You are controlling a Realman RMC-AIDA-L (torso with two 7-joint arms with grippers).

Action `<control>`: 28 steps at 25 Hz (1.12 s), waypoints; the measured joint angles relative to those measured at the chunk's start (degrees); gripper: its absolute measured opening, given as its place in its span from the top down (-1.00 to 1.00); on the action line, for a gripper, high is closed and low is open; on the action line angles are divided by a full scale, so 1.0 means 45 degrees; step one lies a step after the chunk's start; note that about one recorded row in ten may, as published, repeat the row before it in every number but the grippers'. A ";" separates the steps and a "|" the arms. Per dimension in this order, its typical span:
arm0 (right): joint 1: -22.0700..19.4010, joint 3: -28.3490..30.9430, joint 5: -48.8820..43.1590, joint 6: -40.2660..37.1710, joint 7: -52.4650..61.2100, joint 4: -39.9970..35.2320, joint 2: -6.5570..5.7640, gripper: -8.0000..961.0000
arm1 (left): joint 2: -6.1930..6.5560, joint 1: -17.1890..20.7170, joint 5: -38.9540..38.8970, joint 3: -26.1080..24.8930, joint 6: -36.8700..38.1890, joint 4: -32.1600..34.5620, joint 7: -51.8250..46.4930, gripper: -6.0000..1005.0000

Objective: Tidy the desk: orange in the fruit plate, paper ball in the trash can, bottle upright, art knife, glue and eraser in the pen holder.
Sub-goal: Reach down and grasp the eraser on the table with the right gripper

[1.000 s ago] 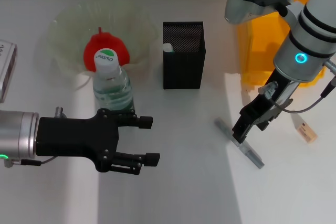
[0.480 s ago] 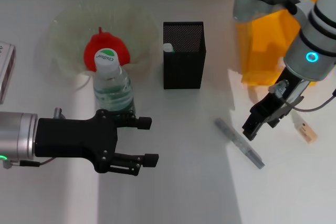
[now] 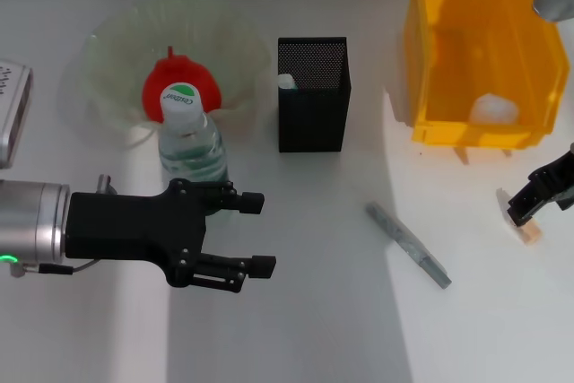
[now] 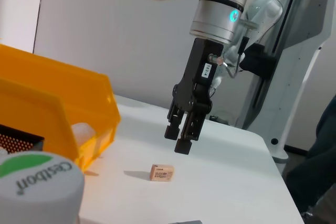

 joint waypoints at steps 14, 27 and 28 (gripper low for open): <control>-0.0134 -0.0250 -0.0526 0.1268 -0.0451 0.1580 0.0018 -0.35 | -0.0013 -0.0200 0.0042 0.0005 -0.0028 -0.0012 -0.0069 -0.66; 0.0023 -0.0299 -0.0441 0.2256 -0.0960 0.2715 0.0026 -0.15 | -0.0033 -0.0169 0.0033 0.0006 -0.0043 -0.0052 -0.0084 -0.66; 0.0044 -0.0299 -0.0441 0.2337 -0.0990 0.2835 0.0027 -0.13 | -0.0033 -0.0169 0.0033 0.0006 -0.0043 -0.0052 -0.0084 -0.66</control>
